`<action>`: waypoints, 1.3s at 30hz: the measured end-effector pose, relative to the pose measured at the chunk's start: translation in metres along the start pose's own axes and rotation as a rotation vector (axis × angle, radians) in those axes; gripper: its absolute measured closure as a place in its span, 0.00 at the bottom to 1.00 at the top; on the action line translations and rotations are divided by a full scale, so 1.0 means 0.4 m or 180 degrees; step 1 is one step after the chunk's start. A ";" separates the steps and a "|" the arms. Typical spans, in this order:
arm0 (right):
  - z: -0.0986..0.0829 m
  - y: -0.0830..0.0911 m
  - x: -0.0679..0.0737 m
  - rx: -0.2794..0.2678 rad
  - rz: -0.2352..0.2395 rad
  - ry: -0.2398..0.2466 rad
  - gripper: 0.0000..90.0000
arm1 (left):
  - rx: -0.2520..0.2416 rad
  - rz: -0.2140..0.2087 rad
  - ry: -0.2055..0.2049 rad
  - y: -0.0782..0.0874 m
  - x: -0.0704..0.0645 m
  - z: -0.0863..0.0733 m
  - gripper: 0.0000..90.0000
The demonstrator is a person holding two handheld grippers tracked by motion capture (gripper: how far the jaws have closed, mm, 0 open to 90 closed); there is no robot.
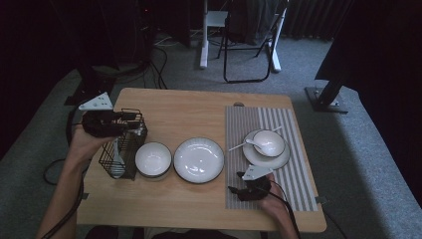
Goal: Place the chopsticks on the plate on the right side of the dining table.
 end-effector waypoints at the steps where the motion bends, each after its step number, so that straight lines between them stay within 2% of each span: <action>1: 0.000 0.000 0.000 0.0000 0.0001 0.0001 0.39 | 0.0006 0.0002 -0.0006 0.000 0.000 -0.001 0.67; 5: 0.000 0.000 0.000 0.0000 -0.0003 0.0007 0.39 | 0.0048 0.0006 -0.0027 -0.006 -0.004 -0.006 0.67; 8: 0.000 0.000 0.000 0.0001 -0.0003 0.0008 0.39 | 0.0108 0.0101 -0.0063 -0.013 -0.006 -0.008 0.68; 23: 0.000 0.000 0.001 0.0002 -0.0004 0.0006 0.39 | 0.0115 0.0119 -0.0003 -0.044 0.007 -0.005 0.68; 32: 0.000 0.000 0.001 0.0000 -0.0005 0.0003 0.39 | 0.0247 0.0119 -0.0012 -0.086 0.016 -0.006 0.68; 39: 0.000 0.000 0.001 -0.0003 -0.0001 0.0001 0.39 | 0.0388 0.0092 0.0113 -0.130 0.048 -0.025 0.68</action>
Point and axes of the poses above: each handheld gripper's, and its own axes: y roughly backward along the jaws, z roughly out of its top, x roughly to its left, the point moved 1 cm from there along -y, roughly forward along the jaws, and after that the axes turned 14 degrees about z, right-handed, at the moved point
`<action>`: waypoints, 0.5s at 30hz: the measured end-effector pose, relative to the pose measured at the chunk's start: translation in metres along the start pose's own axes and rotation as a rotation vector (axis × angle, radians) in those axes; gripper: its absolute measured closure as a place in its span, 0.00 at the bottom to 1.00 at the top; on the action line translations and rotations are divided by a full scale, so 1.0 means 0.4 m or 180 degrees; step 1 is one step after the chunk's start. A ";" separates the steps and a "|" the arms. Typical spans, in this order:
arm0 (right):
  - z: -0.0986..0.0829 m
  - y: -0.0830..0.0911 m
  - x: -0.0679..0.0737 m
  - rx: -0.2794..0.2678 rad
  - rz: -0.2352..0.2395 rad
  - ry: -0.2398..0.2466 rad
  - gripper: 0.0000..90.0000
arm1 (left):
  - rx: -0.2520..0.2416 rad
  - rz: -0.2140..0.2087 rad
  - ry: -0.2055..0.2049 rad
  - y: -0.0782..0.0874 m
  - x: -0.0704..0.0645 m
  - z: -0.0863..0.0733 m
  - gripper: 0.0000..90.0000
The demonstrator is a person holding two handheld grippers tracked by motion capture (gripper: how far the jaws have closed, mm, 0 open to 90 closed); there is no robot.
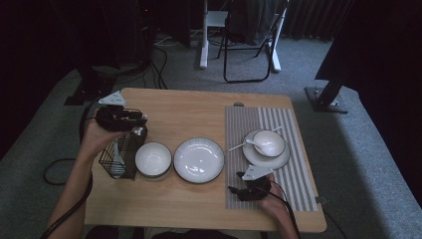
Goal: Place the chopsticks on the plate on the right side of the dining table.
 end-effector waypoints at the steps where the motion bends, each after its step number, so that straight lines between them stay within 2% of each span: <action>1: 0.000 0.000 0.000 0.0001 0.0002 0.0001 0.39 | 0.0024 0.0002 0.0009 -0.006 0.004 -0.002 0.68; 7: 0.000 0.000 0.000 0.0001 0.0001 0.0000 0.39 | 0.0068 0.0017 0.0046 -0.022 0.015 -0.005 0.68; 15: 0.000 0.000 0.000 0.0002 0.0004 0.0002 0.39 | 0.0244 0.0102 0.0075 -0.050 0.034 -0.008 0.68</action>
Point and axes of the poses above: each handheld gripper's, and its own axes: y roughly backward along the jaws, z roughly out of its top, x roughly to its left, the point moved 1 cm from there along -y, roughly forward along the jaws, and after that the axes turned 14 degrees about z, right-handed, at the moved point
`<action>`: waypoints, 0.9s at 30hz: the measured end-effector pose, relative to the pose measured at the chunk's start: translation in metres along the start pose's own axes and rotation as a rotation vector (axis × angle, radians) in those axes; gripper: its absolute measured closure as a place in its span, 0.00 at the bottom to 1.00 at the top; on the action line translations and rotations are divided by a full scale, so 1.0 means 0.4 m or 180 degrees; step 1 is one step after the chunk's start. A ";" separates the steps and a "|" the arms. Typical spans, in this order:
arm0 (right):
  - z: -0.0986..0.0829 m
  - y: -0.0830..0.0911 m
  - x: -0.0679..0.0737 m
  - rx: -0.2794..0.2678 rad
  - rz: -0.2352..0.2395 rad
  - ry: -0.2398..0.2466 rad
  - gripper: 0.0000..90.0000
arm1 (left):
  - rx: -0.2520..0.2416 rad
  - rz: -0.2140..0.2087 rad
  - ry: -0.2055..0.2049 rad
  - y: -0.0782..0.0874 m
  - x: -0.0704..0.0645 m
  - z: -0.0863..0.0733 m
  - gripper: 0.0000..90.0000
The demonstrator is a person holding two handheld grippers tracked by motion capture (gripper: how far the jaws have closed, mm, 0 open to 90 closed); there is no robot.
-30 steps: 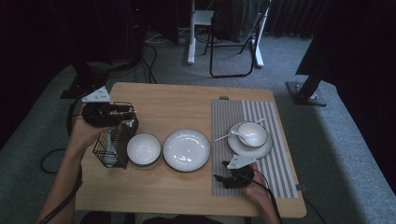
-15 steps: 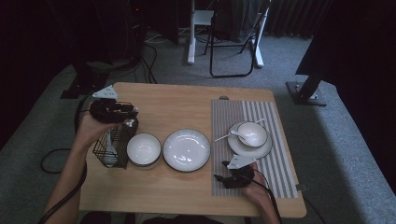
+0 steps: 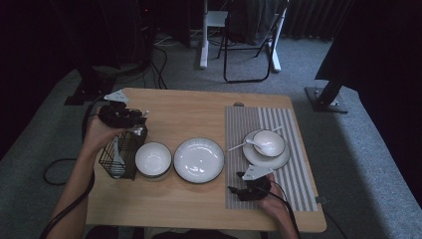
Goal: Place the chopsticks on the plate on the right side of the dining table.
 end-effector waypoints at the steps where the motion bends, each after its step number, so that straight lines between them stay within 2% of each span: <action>1: 0.000 0.000 0.000 0.0001 0.0001 0.0000 0.39 | 0.0024 0.0007 0.0017 -0.003 0.001 -0.001 0.68; 6: 0.000 0.000 0.000 -0.0002 0.0003 -0.0003 0.39 | 0.0149 0.0088 0.0043 -0.015 0.007 -0.005 0.68; 10: 0.000 0.000 0.000 -0.0002 0.0000 0.0001 0.39 | 0.0185 0.0089 0.0059 -0.018 0.008 -0.004 0.69; 18: 0.000 0.000 0.000 -0.0003 0.0004 -0.0004 0.39 | 0.0097 0.0165 0.0038 -0.010 0.008 -0.003 0.76; 22: 0.000 0.000 0.000 0.0000 0.0003 0.0002 0.39 | 0.0049 0.0151 0.0033 -0.003 0.007 -0.003 0.81; 23: 0.000 0.000 0.000 -0.0002 0.0000 -0.0003 0.39 | 0.0025 0.0166 -0.0020 0.002 0.004 -0.002 0.83; 27: 0.000 0.000 0.001 0.0000 -0.0002 0.0005 0.39 | 0.0042 0.0193 -0.0044 -0.001 0.003 -0.002 0.82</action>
Point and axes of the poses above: each handheld gripper's, and its own axes: y roughly backward along the jaws, z roughly out of its top, x roughly to its left, the point moved 1 cm from there along -y, roughly forward along the jaws, and after that the axes turned 14 degrees about z, right-handed, at the moved point
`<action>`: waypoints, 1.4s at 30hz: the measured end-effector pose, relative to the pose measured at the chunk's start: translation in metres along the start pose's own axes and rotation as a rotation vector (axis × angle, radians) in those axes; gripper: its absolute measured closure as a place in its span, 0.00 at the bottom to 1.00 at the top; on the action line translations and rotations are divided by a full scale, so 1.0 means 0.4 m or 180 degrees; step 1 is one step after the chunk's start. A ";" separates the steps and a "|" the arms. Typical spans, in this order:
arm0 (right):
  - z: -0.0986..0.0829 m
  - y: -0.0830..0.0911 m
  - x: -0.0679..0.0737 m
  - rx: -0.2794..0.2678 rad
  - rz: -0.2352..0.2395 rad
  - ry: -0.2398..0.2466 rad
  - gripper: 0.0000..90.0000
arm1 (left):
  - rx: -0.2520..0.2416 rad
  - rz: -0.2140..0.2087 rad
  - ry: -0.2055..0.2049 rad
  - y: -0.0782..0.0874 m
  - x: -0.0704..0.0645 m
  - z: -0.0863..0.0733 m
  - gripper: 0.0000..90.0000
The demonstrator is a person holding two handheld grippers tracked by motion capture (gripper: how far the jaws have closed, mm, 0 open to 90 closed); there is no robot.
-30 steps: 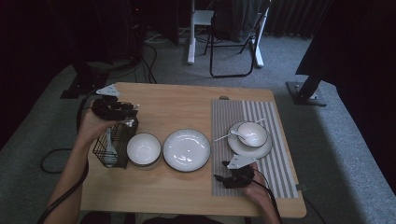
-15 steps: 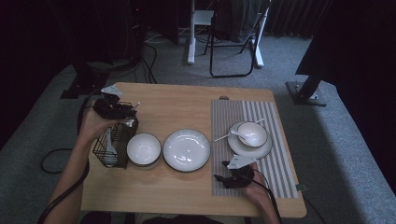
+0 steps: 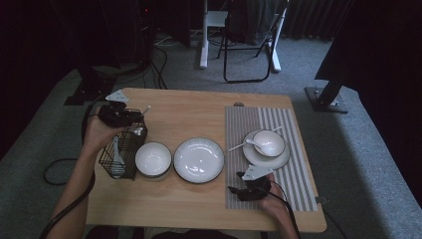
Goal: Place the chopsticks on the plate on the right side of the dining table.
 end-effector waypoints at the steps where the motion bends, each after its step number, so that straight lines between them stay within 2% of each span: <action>1: 0.000 0.000 0.000 -0.0001 0.0000 -0.0001 0.39 | 0.0007 0.0010 -0.0005 -0.001 -0.001 0.000 0.81; 7: 0.000 0.000 0.000 -0.0002 0.0001 -0.0004 0.39 | 0.0015 0.0042 -0.0039 -0.009 -0.005 0.005 0.74; 13: 0.000 0.000 0.000 0.0000 -0.0001 0.0001 0.39 | 0.0051 0.0095 -0.0123 -0.020 -0.012 0.015 0.72; 21: 0.000 0.000 0.000 0.0001 0.0003 0.0002 0.39 | 0.0190 0.0161 -0.0141 -0.043 -0.012 0.020 0.71; 24: 0.000 0.000 0.000 0.0000 0.0004 0.0005 0.39 | 0.0249 0.0204 -0.0199 -0.048 -0.017 0.022 0.75; 28: 0.000 0.000 0.000 0.0000 0.0001 0.0004 0.39 | 0.0229 0.0233 -0.0212 -0.048 -0.020 0.022 0.78; 34: 0.000 0.000 0.000 -0.0001 0.0003 0.0002 0.39 | 0.0170 0.0240 -0.0252 -0.037 -0.025 0.023 0.81; 42: 0.000 0.000 0.000 -0.0001 -0.0003 0.0003 0.39 | 0.0058 0.0339 -0.0304 -0.016 -0.027 0.028 0.89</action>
Point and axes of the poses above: each handheld gripper's, and its own axes: y roughly backward along the jaws, z roughly out of its top, x roughly to its left, the point moved 1 cm from there along -y, roughly forward along the jaws, and after that the axes turned 14 degrees about z, right-handed, at the moved point
